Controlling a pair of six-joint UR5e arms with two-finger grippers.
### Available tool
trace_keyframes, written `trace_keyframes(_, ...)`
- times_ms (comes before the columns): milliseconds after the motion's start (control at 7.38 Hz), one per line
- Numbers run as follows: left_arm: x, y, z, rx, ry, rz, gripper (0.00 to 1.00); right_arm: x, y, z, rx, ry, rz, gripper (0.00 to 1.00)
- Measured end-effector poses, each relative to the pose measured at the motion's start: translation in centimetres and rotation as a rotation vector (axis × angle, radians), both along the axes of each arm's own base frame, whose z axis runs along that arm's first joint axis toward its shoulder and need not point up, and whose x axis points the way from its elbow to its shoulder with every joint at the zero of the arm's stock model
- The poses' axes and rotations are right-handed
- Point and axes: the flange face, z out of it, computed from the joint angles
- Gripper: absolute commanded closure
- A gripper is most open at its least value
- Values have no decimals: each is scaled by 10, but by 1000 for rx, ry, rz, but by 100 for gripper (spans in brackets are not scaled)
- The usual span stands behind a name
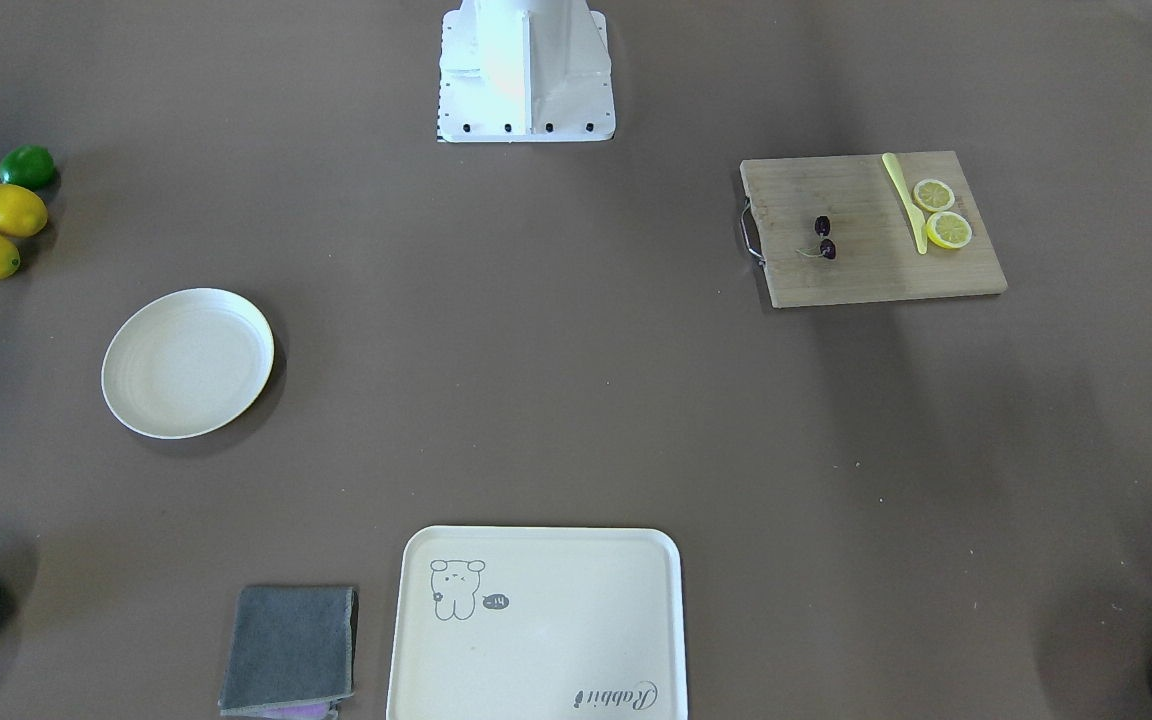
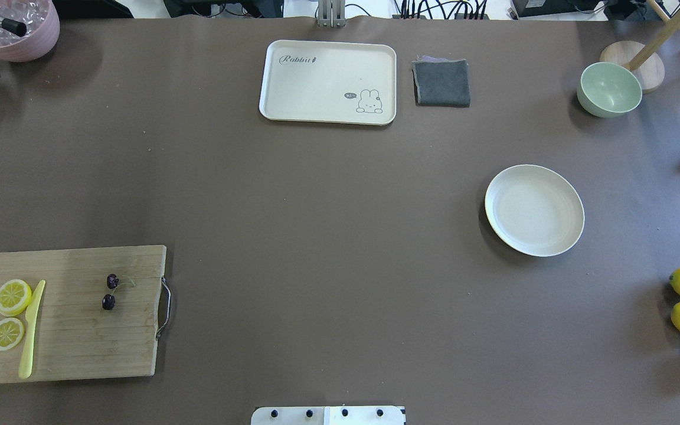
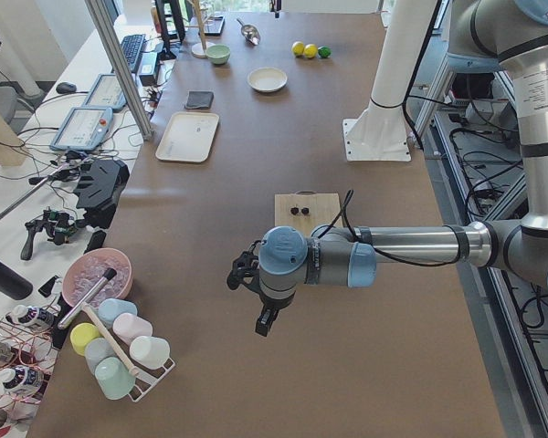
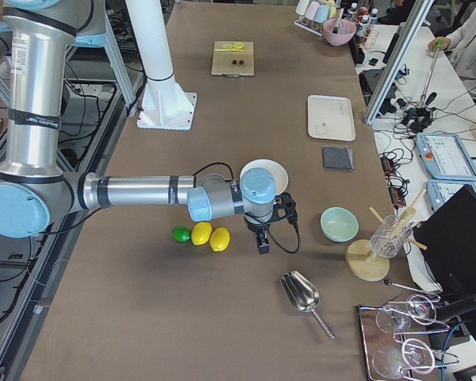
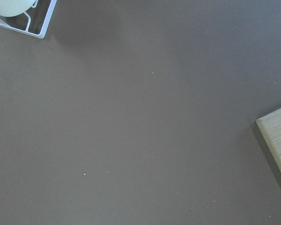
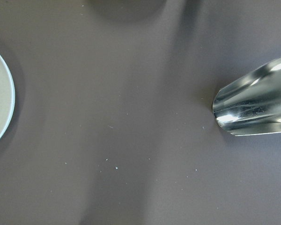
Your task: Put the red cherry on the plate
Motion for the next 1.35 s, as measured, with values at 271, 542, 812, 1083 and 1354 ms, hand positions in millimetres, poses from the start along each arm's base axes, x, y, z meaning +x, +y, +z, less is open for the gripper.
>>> trace_keyframes(271, 1, -5, -7, 15, 1, -9, 2, 0, 1, 1, 5, 2, -2, 0)
trace_keyframes(542, 2, -5, -9, 45, -1, -9, 2, -7, 1, 1, 30, 0, -11, 0)
trace_keyframes(812, 3, -3, -4, 9, 4, -44, 2, -35, -12, -8, 8, -7, -15, 1)
trace_keyframes(1083, 3, -5, -8, -32, 14, -106, 2, -80, -43, -35, -60, -27, 18, 6)
trace_keyframes(1354, 3, -6, -11, -23, 17, -127, 2, -131, -75, -52, -100, -37, 11, 18)
